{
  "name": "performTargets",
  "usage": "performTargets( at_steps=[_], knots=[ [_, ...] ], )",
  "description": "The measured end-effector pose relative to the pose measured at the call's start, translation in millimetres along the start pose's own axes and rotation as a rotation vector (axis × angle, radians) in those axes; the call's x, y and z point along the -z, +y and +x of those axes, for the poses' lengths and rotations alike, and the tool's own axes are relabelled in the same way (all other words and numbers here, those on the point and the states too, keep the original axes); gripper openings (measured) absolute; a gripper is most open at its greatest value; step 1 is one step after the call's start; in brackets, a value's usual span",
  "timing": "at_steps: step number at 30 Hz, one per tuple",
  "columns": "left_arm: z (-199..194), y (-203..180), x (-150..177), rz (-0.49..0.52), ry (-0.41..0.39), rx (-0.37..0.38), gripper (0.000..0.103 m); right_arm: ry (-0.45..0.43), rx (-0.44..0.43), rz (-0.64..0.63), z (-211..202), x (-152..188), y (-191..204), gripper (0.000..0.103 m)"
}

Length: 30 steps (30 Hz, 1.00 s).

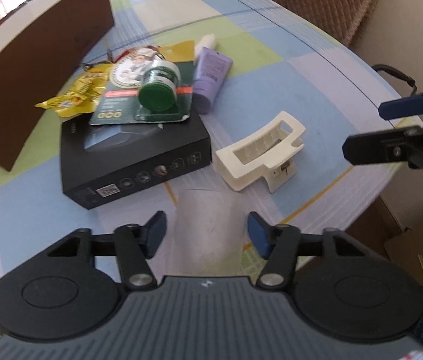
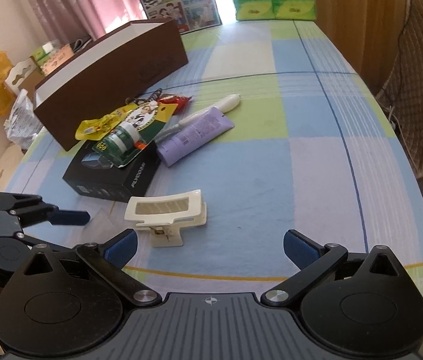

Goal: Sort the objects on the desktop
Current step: 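Grasp the clear plastic cup with the left tool while the right tool grasps the white clip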

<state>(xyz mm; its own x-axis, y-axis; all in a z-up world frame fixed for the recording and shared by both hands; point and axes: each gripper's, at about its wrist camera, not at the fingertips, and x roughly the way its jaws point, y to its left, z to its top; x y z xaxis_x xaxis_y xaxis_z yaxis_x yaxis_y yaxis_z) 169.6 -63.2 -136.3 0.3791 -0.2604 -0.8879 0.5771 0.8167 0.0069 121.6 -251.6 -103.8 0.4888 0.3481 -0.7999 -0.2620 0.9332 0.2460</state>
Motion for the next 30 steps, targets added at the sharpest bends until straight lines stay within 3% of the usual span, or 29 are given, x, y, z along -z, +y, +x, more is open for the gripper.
performTargets(
  at_steps=[8,19,28,30],
  knots=[
    [-2,18,6,-0.02,0.001,0.017,0.049,0.004,-0.006,-0.004,10,-5,8,0.101],
    [-14,86,27,-0.223,0.031,-0.11,0.049,0.051,-0.032,-0.111,49,-15,45,0.101],
    [-20,116,35,-0.281,0.033,-0.123,0.049,0.098,0.049,-0.177,85,-19,65,0.101],
    [-18,119,34,-0.284,0.034,-0.12,0.049,0.101,0.056,-0.177,88,-19,67,0.086]
  ],
)
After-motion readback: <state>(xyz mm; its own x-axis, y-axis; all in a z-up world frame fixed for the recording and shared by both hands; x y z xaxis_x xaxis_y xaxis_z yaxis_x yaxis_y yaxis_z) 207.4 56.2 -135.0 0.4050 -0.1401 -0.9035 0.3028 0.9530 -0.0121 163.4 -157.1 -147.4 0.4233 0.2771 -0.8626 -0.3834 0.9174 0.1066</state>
